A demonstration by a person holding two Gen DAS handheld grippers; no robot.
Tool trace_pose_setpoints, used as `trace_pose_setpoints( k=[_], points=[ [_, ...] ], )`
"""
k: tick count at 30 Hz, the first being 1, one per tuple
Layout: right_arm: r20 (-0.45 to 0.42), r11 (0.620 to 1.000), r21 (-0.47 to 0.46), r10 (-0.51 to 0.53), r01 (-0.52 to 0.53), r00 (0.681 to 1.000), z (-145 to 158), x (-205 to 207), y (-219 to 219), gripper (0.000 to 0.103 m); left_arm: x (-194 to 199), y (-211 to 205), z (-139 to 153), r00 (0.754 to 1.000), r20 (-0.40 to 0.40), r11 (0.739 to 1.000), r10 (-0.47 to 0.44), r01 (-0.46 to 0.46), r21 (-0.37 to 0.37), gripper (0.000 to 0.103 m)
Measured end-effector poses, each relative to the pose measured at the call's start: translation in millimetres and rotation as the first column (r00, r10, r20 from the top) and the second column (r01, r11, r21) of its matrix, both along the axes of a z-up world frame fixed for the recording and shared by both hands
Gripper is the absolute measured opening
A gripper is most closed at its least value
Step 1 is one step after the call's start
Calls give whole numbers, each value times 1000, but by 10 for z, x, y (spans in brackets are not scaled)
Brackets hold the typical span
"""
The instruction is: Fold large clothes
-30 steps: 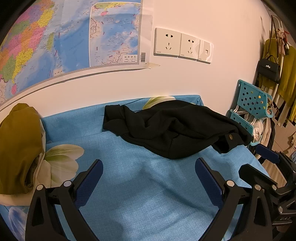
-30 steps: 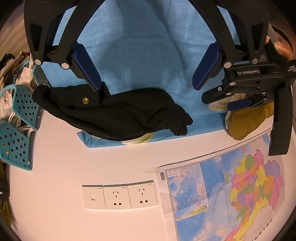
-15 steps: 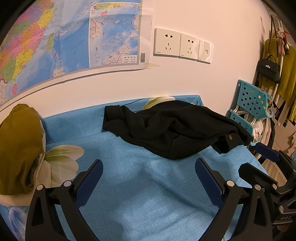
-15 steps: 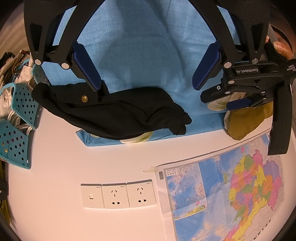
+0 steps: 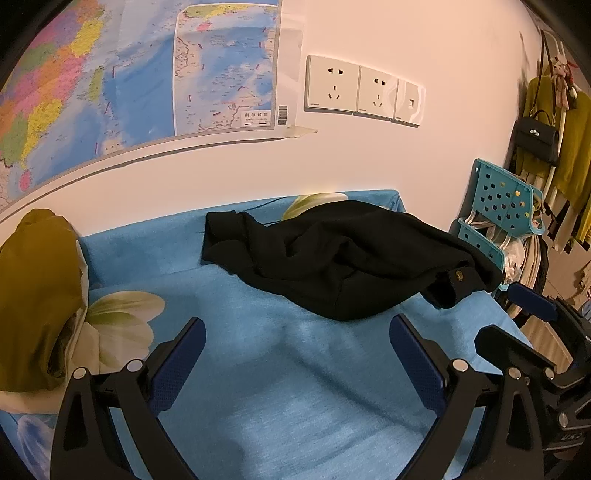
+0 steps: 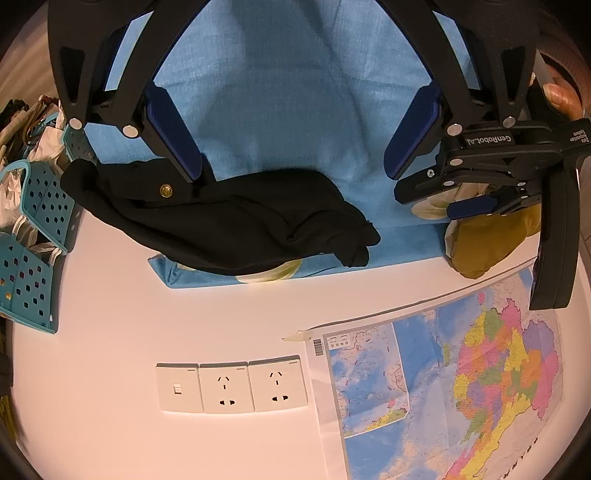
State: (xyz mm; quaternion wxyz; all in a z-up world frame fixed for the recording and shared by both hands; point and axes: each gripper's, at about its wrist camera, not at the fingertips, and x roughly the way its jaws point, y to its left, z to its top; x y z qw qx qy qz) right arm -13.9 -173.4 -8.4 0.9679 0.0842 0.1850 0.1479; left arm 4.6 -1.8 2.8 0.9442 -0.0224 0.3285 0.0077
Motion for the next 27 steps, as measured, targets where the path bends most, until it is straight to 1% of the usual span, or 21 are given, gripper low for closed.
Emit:
trace_pose_setpoints(
  k=[3,5,6,8,9,10,11,13,16,17,19,21,22,23,25,26,27],
  points=[
    [0,1000,-3,4,-4,1000,15,28,-4,97,21,-2,-10,1000,-12,1000,-1,1,-13,96],
    [1,1000,-1,9,-9,1000,21,46,-14,97,31,6,-26,1000,-23,999,1,-2,-34,96],
    [0,1000,-2,13,-13,1000,25,62,-16,97,46,2,-36,1000,-25,1000,2,-3,-27,96],
    [-1,1000,-6,23,-23,1000,32,101,-19,97,78,17,-52,1000,-26,999,3,-4,-35,96],
    [-4,1000,-12,24,-24,1000,32,124,-14,97,98,31,-56,999,-36,999,2,-4,-50,96],
    [-7,1000,-18,24,-24,1000,34,147,-11,97,124,43,-62,999,-38,999,5,-6,-47,96],
    [-9,999,-27,30,-31,999,39,183,-4,97,138,46,-62,1000,-26,1000,8,-9,-25,96],
    [-15,998,-52,37,-37,999,48,267,15,97,195,93,-74,1000,-14,1000,14,-14,-17,96],
    [-17,995,-90,47,-48,999,58,411,48,97,322,247,-131,999,-42,998,35,-38,-55,96],
    [-25,992,-109,55,-58,998,61,510,72,97,348,290,-148,998,-43,997,46,-49,-53,96],
    [-47,987,-148,61,-67,997,56,698,123,94,430,420,-214,995,-57,995,81,-84,-54,96],
    [-68,971,-227,62,-76,996,54,966,212,86,488,529,-271,992,-72,992,104,-108,-65,96],
    [-69,961,-269,46,-63,997,63,1090,250,86,511,583,-303,990,-83,990,115,-121,-67,96],
    [-74,956,-285,49,-69,996,70,1182,273,86,521,614,-327,988,-98,990,123,-129,-62,96],
    [-114,949,-293,87,-118,990,78,1422,339,86,540,698,-378,984,-110,987,142,-149,-60,96],
    [-113,939,-320,94,-126,989,70,1492,387,86,548,729,-397,983,-113,985,147,-155,-69,96],
    [-112,920,-369,99,-134,989,55,1577,459,90,564,761,-425,981,-119,985,151,-160,-70,96]
  ],
)
